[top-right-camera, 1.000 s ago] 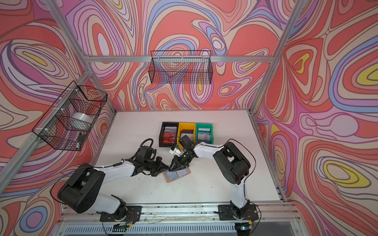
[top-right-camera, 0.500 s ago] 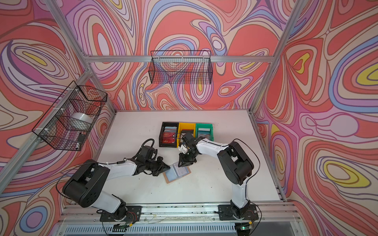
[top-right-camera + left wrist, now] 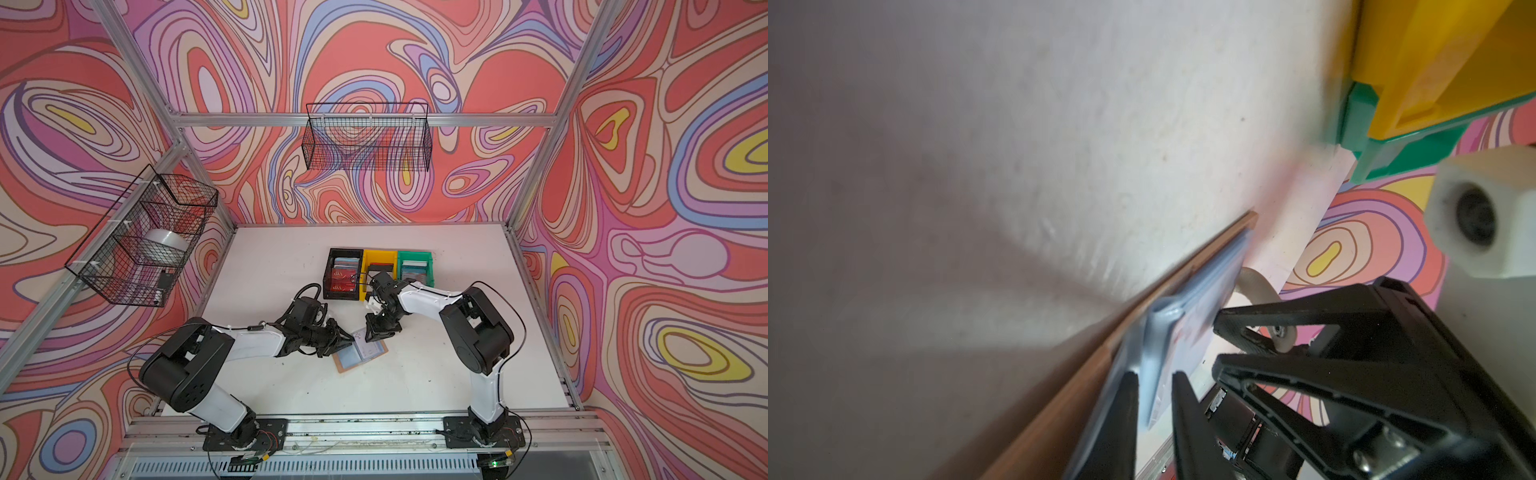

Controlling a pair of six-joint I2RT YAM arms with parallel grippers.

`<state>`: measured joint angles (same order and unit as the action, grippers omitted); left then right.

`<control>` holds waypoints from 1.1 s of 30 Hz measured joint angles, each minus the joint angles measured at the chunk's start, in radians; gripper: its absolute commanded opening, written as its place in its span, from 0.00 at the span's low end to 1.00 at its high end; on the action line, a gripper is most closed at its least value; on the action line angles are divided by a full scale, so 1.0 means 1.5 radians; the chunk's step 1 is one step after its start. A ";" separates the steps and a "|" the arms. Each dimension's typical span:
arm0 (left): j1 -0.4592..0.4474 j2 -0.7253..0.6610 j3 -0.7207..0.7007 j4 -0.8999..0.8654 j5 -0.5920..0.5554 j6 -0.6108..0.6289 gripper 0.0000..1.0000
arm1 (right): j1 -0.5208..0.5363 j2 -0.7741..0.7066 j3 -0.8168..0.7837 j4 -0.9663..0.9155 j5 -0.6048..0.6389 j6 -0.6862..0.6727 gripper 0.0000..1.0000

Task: Take the credit cards out of the card holder
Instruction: Flip over the card slot on the card holder.

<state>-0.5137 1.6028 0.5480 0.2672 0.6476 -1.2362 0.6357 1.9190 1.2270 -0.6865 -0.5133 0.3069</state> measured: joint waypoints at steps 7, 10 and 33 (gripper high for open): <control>-0.003 0.015 0.001 0.025 0.004 -0.007 0.26 | -0.001 0.002 0.000 0.000 -0.005 0.000 0.28; -0.006 0.032 0.004 0.048 0.011 -0.015 0.25 | -0.001 0.002 0.000 0.001 -0.007 0.000 0.28; -0.025 0.063 0.028 0.073 0.011 -0.022 0.22 | -0.001 0.013 -0.003 0.015 -0.039 0.001 0.28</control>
<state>-0.5510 1.6978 0.5896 0.3775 0.6643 -1.2686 0.6338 1.9388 1.2232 -0.6640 -0.5724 0.3084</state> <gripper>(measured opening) 0.223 0.275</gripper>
